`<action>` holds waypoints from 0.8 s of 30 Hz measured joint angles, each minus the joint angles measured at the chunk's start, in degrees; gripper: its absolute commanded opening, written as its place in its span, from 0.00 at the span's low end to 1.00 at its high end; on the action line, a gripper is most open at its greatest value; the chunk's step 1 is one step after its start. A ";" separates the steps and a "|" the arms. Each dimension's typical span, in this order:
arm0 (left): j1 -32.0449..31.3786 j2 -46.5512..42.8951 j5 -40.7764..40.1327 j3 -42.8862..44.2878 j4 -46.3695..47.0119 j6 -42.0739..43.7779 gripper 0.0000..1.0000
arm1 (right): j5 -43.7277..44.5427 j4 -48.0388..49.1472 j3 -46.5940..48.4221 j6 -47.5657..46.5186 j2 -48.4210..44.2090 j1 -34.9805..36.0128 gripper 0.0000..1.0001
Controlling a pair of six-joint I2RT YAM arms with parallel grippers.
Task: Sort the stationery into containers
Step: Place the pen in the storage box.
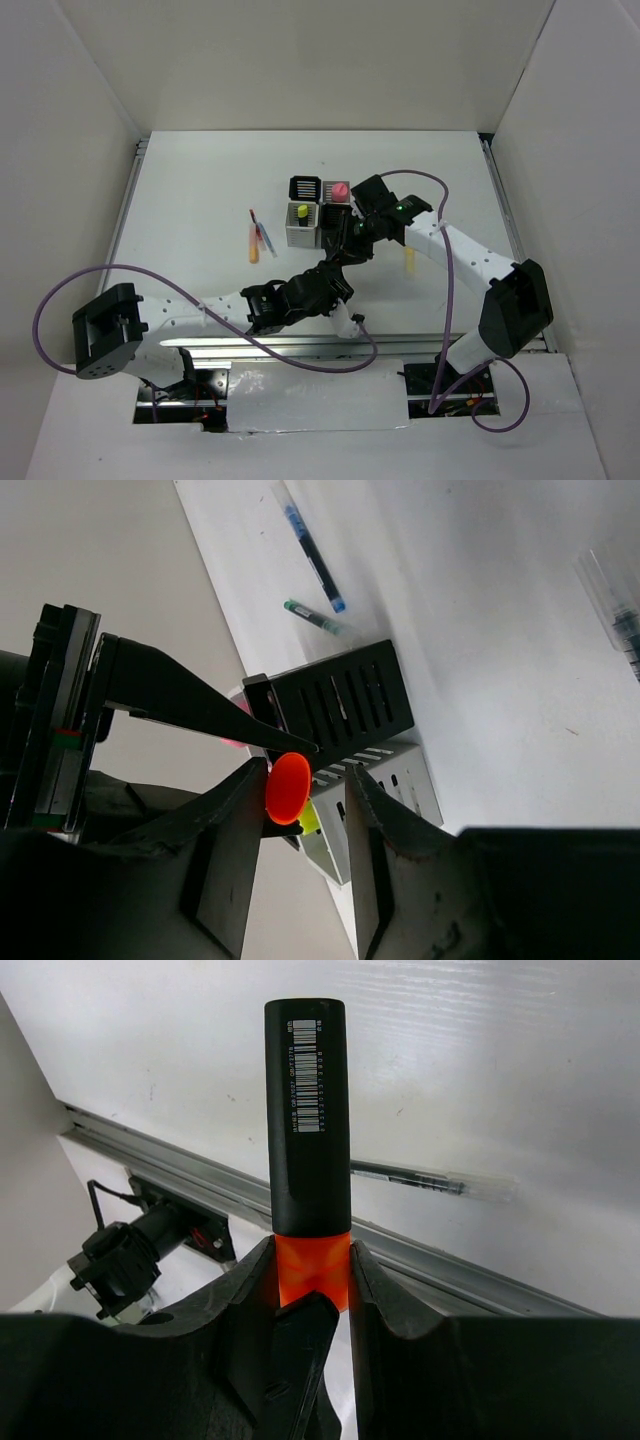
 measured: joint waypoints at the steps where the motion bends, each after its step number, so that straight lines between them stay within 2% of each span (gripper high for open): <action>1: 0.00 0.02 -0.24 0.00 0.07 -0.04 0.46 | 0.02 0.09 -0.02 0.15 -0.04 0.00 0.00; 4: -0.17 0.02 -1.20 0.00 0.59 -0.22 0.40 | -0.02 0.39 -0.07 0.37 -0.22 0.00 0.00; 11: -0.33 0.00 -1.99 0.24 0.90 -1.20 0.13 | -0.09 0.66 -0.28 0.52 -0.37 0.02 0.01; 12: -0.33 -0.02 -1.99 0.24 0.83 -1.25 0.08 | -0.11 0.70 -0.31 0.52 -0.37 0.02 0.16; 14: -0.42 -0.31 -1.95 0.24 0.48 -1.31 0.04 | -0.42 0.96 -0.52 0.48 -0.44 0.02 0.32; 15: -0.55 -0.59 -1.92 0.24 0.09 -1.36 0.02 | -0.68 1.09 -0.72 0.48 -0.59 0.02 0.47; 17: -1.09 -1.49 -1.99 0.20 -0.94 -1.60 0.02 | -1.18 1.11 -1.01 0.20 -1.01 0.04 0.54; 20: -2.10 -4.00 -2.32 -0.31 -3.32 -2.93 0.00 | -1.27 0.79 -1.05 -0.57 -1.68 0.13 0.83; 24: -4.31 -7.78 -2.32 -0.55 -7.45 -5.44 0.00 | -0.68 0.39 -0.90 -2.12 -2.12 -0.20 0.93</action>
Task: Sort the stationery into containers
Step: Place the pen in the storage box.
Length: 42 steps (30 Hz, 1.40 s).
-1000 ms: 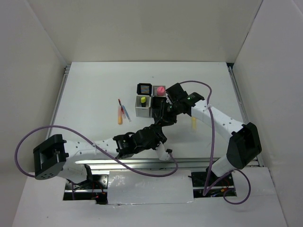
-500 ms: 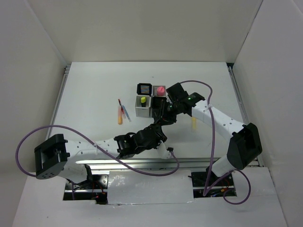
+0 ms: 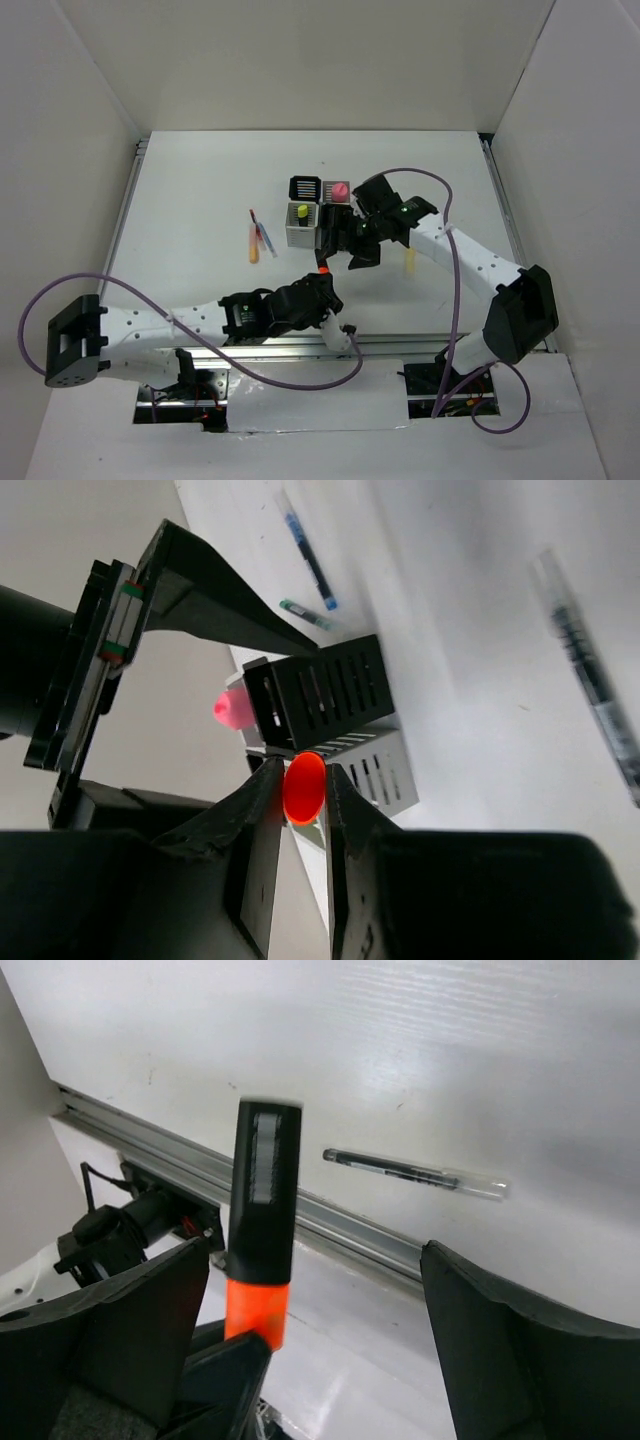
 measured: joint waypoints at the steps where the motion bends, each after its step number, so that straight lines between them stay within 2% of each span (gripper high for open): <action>1: -0.63 -1.11 0.17 -0.04 -1.46 -0.59 0.00 | 0.04 -0.20 0.15 -0.52 -0.07 -0.31 0.94; 6: -1.79 -6.36 3.41 0.26 -10.60 -6.80 0.00 | -0.94 -1.40 3.10 -5.18 -0.35 -6.75 0.97; 12: -1.42 -11.04 9.38 3.13 -20.46 -17.97 0.00 | -7.89 -1.53 9.01 -15.45 -2.34 -20.57 0.98; 14: 0.79 -11.13 12.81 5.84 -22.14 -23.50 0.00 | -9.81 -1.53 10.38 -18.49 -4.28 -25.09 0.98; 17: 11.08 -9.25 18.29 13.05 -24.50 -33.70 0.00 | -12.13 -1.44 11.37 -22.73 -7.41 -30.58 0.96; 22: 37.94 0.28 31.95 29.31 -24.61 -51.43 0.00 | -13.20 -1.11 8.50 -27.69 -12.00 -36.37 0.94; 24: 45.51 3.21 34.27 31.74 -23.63 -55.95 0.00 | -12.98 -1.16 6.25 -28.85 -13.27 -37.05 0.92; 26: 49.20 5.20 35.71 32.33 -23.10 -58.99 0.00 | -12.37 -1.11 3.93 -29.86 -14.01 -37.03 0.92; 39: 47.10 14.93 40.52 32.87 -15.89 -63.65 0.00 | -7.37 -0.68 -0.85 -32.20 -14.32 -36.92 0.91; 42: 46.90 16.26 40.48 32.87 -15.23 -63.49 0.07 | -6.14 -0.46 -2.38 -32.52 -14.32 -36.89 0.89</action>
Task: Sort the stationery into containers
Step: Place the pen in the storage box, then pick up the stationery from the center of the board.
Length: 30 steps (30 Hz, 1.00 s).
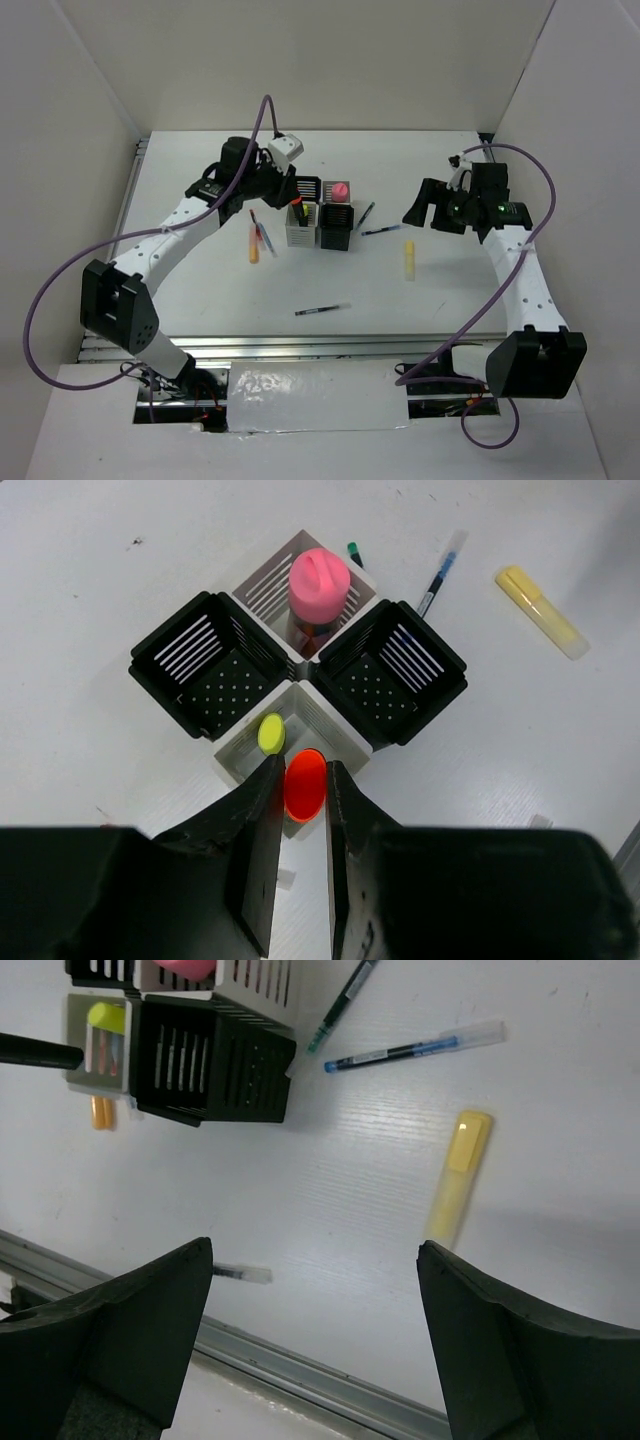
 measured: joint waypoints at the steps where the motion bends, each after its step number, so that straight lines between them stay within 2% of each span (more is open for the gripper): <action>1: -0.11 0.33 -0.15 0.00 0.35 0.15 0.09 | 0.39 0.22 -0.57 -0.07 0.00 -0.02 0.87; 6: -1.88 1.31 -1.55 -0.04 2.93 0.70 0.20 | 2.71 1.36 -3.23 -0.22 0.15 0.00 0.78; 14: -3.17 4.33 -3.26 -0.04 4.79 1.92 0.34 | 9.86 2.05 -3.54 -0.87 5.42 0.11 0.72; 19: -3.52 4.55 -3.72 -0.07 5.22 2.16 0.41 | 13.51 2.05 -3.54 -1.14 10.56 0.26 0.71; 22: -3.56 4.55 -3.69 -0.07 5.51 2.21 0.51 | 15.45 2.08 -3.54 -1.27 13.42 0.61 0.71; 30: -2.60 4.52 -2.75 0.04 5.27 1.70 0.52 | 18.62 2.21 -3.52 -1.07 19.63 2.49 0.68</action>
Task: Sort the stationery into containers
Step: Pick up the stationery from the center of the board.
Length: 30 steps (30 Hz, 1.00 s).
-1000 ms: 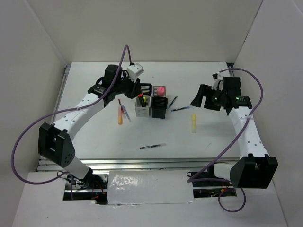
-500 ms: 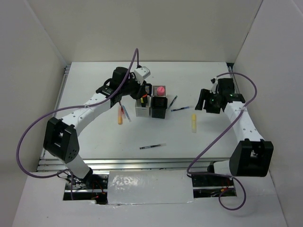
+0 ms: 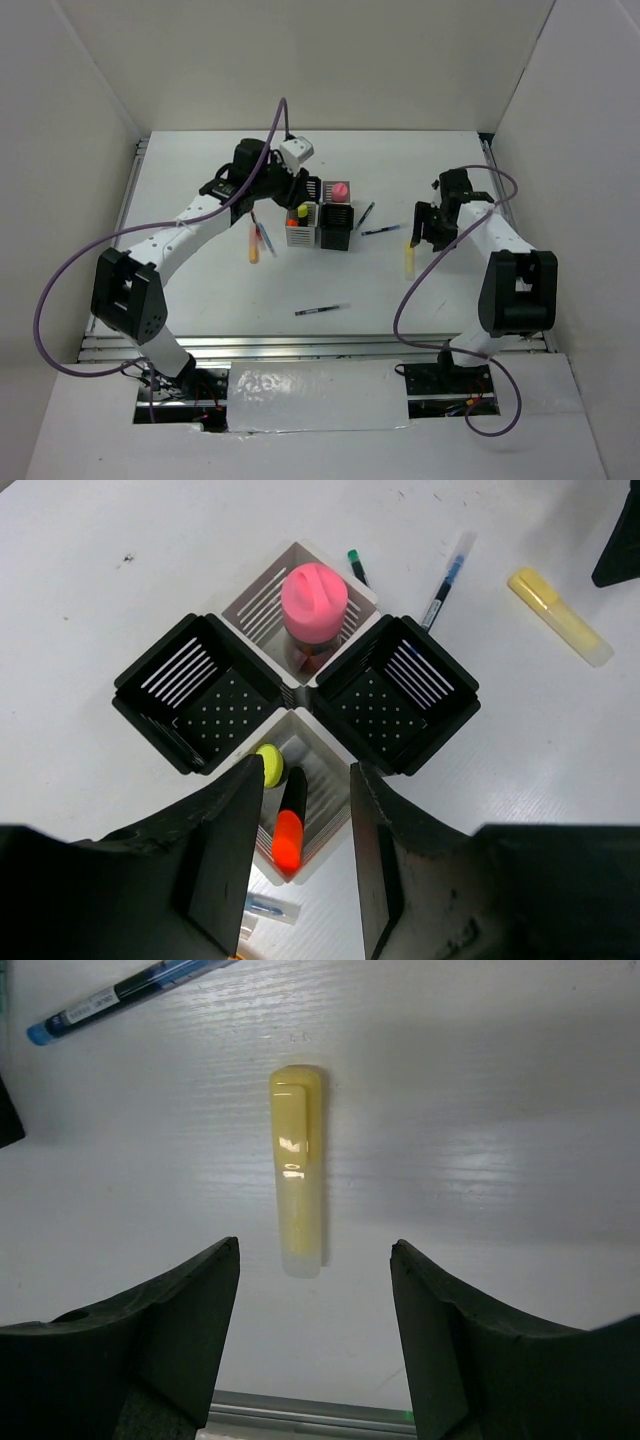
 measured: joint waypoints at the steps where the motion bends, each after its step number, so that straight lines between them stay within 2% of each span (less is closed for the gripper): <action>1: 0.55 0.00 0.50 0.33 -0.37 -0.31 0.52 | 0.39 0.02 0.00 0.04 0.46 0.09 0.68; 8: 7.21 -1.73 3.02 3.80 -1.79 -3.34 0.53 | 4.33 1.75 0.00 0.44 4.85 3.74 0.70; 13: 8.63 -7.30 3.72 2.91 -3.06 -2.73 0.54 | 6.29 2.40 0.17 0.72 8.72 4.98 0.70; 16: 9.05 -11.02 4.33 0.85 -3.43 -2.58 0.55 | 7.08 2.69 0.22 1.07 10.91 5.22 0.67; 22: 10.80 -13.14 4.96 -0.87 -4.17 -2.60 0.55 | 8.24 3.17 1.40 1.38 13.46 6.43 0.55; 24: 11.28 -13.14 5.03 -1.57 -4.42 -2.64 0.55 | 8.39 3.21 2.03 1.29 13.81 6.80 0.44; 25: 11.47 -13.14 5.09 -1.92 -4.52 -2.73 0.55 | 8.46 3.23 2.23 1.31 13.99 7.04 0.32; 28: 11.91 -13.14 5.70 -2.56 -4.55 -3.23 0.55 | 8.52 3.08 2.54 1.20 14.19 7.50 0.06; 30: 12.28 -13.14 6.54 -2.67 -4.44 -4.37 0.55 | 7.96 2.91 2.56 0.83 14.19 7.23 0.00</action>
